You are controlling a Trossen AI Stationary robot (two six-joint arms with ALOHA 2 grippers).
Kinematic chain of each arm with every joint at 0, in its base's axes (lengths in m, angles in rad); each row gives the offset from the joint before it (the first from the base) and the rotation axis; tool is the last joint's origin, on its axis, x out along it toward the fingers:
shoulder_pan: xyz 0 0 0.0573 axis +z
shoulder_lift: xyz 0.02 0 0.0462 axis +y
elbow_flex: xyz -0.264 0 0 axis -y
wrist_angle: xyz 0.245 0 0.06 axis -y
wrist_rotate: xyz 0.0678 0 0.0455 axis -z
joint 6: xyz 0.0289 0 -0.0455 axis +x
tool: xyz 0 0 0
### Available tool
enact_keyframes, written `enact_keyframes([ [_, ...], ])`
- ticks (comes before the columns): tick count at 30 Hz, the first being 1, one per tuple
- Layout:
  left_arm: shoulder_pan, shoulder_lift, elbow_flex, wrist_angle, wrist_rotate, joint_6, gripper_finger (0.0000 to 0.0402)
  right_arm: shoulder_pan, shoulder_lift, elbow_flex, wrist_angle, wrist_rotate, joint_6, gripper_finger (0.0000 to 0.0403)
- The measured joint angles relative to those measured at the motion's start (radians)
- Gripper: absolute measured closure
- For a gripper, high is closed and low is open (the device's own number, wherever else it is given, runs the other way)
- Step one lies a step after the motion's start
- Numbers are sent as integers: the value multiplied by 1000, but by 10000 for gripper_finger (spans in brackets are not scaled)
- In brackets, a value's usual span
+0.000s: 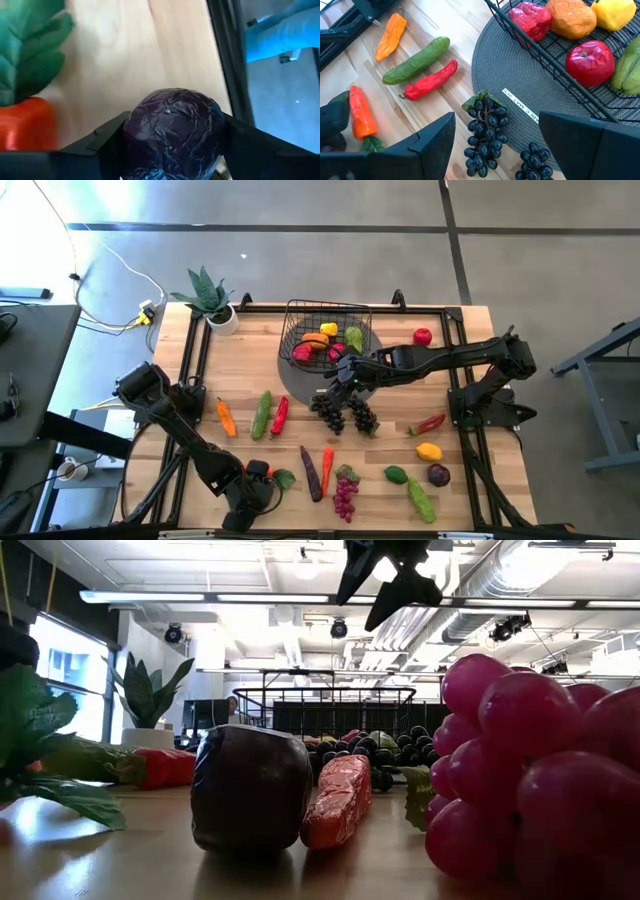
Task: Build produce basket
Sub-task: Put the purple plum into the wire basket
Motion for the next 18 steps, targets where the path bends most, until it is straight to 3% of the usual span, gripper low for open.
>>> enact_keyframes([
  [8, 25, -72, 0, -10, -10, 11, 152, -1, 0, 0, 0, 0, -11, 132],
  [18, 171, -208, 0, -44, -68, 76, 151, -8, 0, 0, -2, 71, -31, 132],
])
